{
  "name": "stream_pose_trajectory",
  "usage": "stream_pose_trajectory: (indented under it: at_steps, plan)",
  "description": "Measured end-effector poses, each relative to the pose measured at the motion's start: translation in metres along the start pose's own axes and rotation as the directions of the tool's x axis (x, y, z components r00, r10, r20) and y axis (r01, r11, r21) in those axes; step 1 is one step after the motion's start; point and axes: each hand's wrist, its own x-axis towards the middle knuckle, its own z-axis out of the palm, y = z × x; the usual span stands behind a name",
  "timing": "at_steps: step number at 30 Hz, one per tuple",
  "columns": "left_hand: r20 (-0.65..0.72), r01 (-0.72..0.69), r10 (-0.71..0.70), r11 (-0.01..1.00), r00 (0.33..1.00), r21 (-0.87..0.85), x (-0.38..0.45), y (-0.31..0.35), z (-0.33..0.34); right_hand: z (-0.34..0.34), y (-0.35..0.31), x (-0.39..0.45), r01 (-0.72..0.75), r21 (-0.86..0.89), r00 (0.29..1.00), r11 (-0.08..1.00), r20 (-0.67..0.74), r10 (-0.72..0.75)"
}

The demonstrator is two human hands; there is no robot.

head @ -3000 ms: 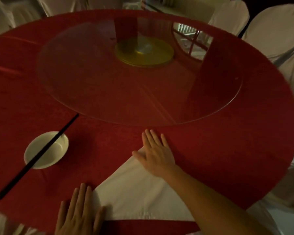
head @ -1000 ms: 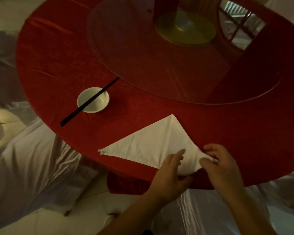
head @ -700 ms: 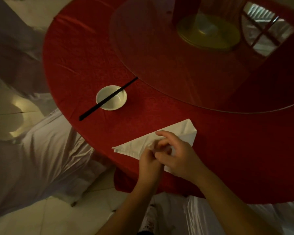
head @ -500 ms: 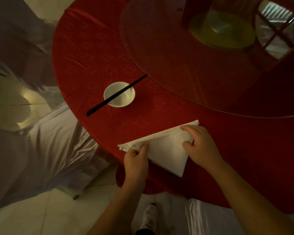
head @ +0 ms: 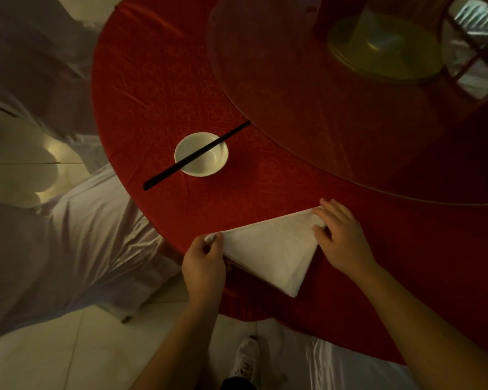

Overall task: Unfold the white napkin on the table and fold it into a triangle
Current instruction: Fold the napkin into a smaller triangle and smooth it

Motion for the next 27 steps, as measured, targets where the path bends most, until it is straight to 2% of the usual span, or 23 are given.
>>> stream_pose_trajectory:
  at_steps: [5,8,10,12,13,14,15,16,17,19,21,24,27]
  plan:
    - [-0.075,-0.051,0.055,0.997,0.996,0.062,-0.004,-0.002,0.003,0.003,0.004,-0.004,-0.072,0.074,0.995,0.995,-0.067,0.077]
    - [-0.118,-0.024,0.031,0.998,0.993,0.066,-0.005,0.000,0.005,0.005,0.003,-0.009,-0.081,0.103,0.994,0.991,-0.058,0.087]
    - [-0.165,0.004,0.012,0.995,0.986,0.099,-0.006,0.001,0.003,0.003,0.001,-0.013,-0.039,0.092,0.997,0.995,-0.063,0.045]
    - [-0.178,-0.073,0.125,0.960,0.976,0.271,-0.015,0.002,0.001,0.000,-0.002,-0.022,0.081,0.035,0.994,0.996,-0.082,-0.078]
    - [-0.115,-0.205,0.268,0.898,0.956,0.390,-0.025,0.003,0.000,0.000,-0.003,-0.028,0.162,0.004,0.984,0.987,-0.074,-0.161]
    - [0.017,-0.379,0.423,0.792,0.906,0.479,-0.037,0.002,0.002,0.000,-0.005,-0.035,0.246,-0.026,0.968,0.969,-0.041,-0.246]
    - [0.197,-0.556,0.544,0.644,0.816,0.526,-0.050,-0.001,0.008,0.001,-0.007,-0.043,0.329,-0.055,0.944,0.943,0.015,-0.328]
    - [0.381,-0.694,0.595,0.485,0.708,0.532,-0.062,-0.008,0.016,0.003,-0.007,-0.050,0.403,-0.075,0.914,0.912,0.084,-0.397]
    - [0.535,-0.777,0.572,0.363,0.622,0.515,-0.072,-0.015,0.025,0.006,-0.006,-0.056,0.463,-0.087,0.881,0.882,0.152,-0.447]
    - [0.705,-0.835,0.450,0.248,0.548,0.492,-0.084,-0.026,0.036,0.011,-0.002,-0.062,0.533,-0.131,0.831,0.836,0.269,-0.487]
    - [0.771,-0.854,0.370,0.170,0.518,0.493,-0.083,-0.034,0.036,0.013,0.002,-0.058,0.559,-0.206,0.811,0.803,0.338,-0.478]
    - [0.815,-0.875,0.329,0.092,0.478,0.476,-0.075,-0.042,0.032,0.012,0.012,-0.038,0.484,-0.304,0.857,0.820,0.356,-0.374]
    - [0.828,-0.873,0.295,0.055,0.477,0.484,-0.074,-0.043,0.033,0.009,0.021,-0.013,0.350,-0.373,0.921,0.859,0.303,-0.244]
